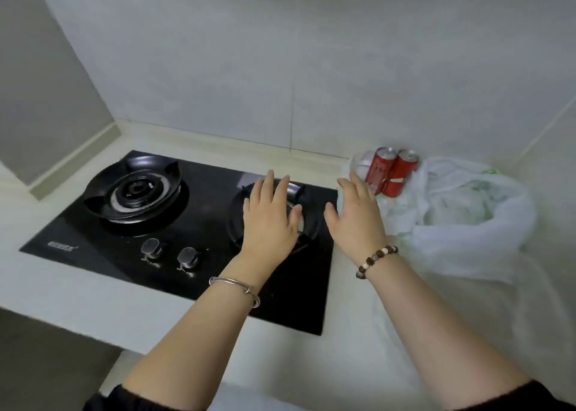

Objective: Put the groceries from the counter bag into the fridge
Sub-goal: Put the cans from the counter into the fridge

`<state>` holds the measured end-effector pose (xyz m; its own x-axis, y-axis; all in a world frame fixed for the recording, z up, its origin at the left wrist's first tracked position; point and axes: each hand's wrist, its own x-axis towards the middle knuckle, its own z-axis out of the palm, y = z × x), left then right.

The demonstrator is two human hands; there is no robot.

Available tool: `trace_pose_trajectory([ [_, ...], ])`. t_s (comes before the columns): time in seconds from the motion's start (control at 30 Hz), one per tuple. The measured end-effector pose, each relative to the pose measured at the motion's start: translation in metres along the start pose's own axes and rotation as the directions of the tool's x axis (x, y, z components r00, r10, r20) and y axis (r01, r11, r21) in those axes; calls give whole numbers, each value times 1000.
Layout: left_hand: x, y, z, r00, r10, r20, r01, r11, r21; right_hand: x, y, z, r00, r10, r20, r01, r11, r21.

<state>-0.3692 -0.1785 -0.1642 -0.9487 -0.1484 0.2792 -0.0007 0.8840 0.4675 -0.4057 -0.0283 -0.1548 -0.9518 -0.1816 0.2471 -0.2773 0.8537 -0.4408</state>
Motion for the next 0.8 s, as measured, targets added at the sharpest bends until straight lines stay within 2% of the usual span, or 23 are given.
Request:
trace_pose_trajectory([
  [0.13, 55, 54, 52, 1000, 11, 29, -7, 994, -111, 51, 75, -23, 999, 23, -32, -24, 999, -21],
  [0.27, 105, 97, 100, 994, 17, 112, -1, 991, -136, 99, 139, -36, 996, 66, -55, -68, 997, -37],
  [0.47, 167, 125, 158, 969, 54, 243, -24, 992, -125, 156, 199, -24, 992, 126, 23, -124, 989, -76],
  [0.8, 252, 148, 231, 914, -99, 393, 164, 977, -134, 225, 255, 4, 938, 260, 230, -205, 949, -238],
])
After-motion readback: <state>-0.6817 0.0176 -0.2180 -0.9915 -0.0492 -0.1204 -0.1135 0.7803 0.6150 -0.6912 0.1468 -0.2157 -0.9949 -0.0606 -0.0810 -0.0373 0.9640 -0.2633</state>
